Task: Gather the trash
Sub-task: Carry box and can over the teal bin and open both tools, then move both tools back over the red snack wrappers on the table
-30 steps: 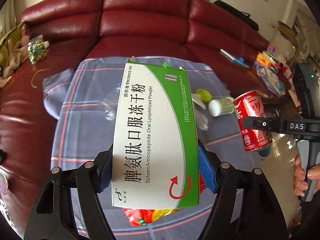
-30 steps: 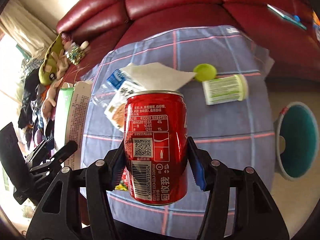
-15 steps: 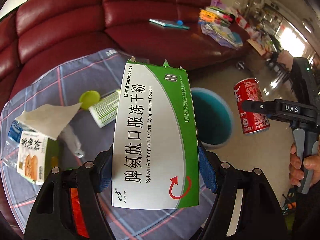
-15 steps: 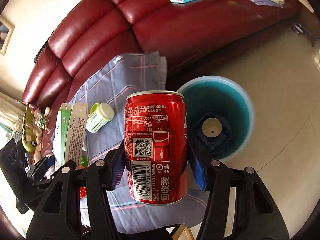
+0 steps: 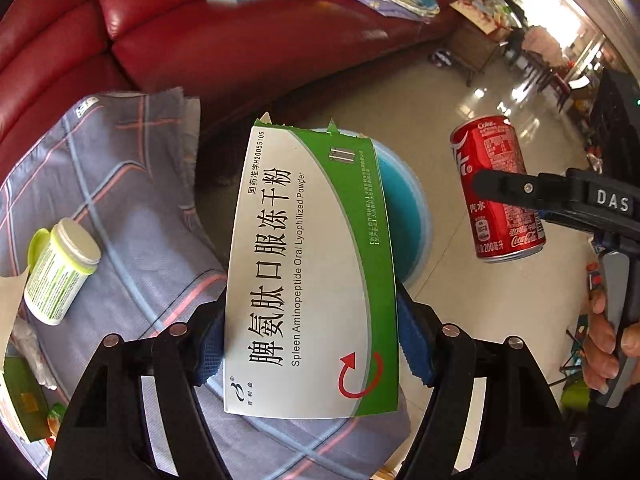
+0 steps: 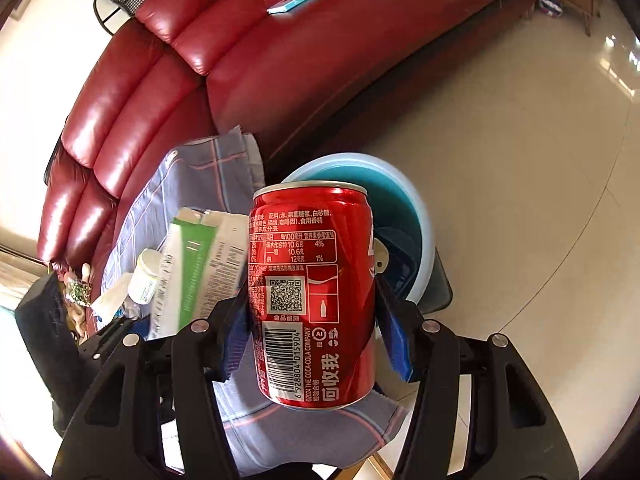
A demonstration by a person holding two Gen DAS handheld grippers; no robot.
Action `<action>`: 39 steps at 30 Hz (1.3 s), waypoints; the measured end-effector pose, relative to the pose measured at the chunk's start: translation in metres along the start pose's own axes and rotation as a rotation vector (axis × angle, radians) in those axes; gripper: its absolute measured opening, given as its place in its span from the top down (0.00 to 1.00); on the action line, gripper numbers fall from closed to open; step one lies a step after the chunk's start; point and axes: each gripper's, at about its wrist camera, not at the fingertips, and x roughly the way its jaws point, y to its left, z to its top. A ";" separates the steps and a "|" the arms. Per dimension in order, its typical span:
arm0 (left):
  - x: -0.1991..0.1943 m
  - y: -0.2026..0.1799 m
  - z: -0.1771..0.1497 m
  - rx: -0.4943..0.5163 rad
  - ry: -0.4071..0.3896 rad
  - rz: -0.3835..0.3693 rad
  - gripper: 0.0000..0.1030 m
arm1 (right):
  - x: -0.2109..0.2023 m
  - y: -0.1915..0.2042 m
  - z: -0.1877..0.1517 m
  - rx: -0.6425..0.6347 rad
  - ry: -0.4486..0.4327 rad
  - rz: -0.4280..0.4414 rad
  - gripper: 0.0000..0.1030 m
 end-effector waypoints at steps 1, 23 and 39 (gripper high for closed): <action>0.008 -0.002 0.003 0.006 0.012 0.006 0.29 | 0.002 0.000 0.002 0.002 0.002 0.000 0.47; 0.013 0.028 0.006 -0.097 -0.021 0.024 0.10 | 0.042 0.014 0.015 -0.010 0.063 -0.042 0.47; -0.015 0.053 -0.015 -0.155 -0.058 -0.010 0.04 | 0.059 0.038 0.006 -0.038 0.097 -0.166 0.13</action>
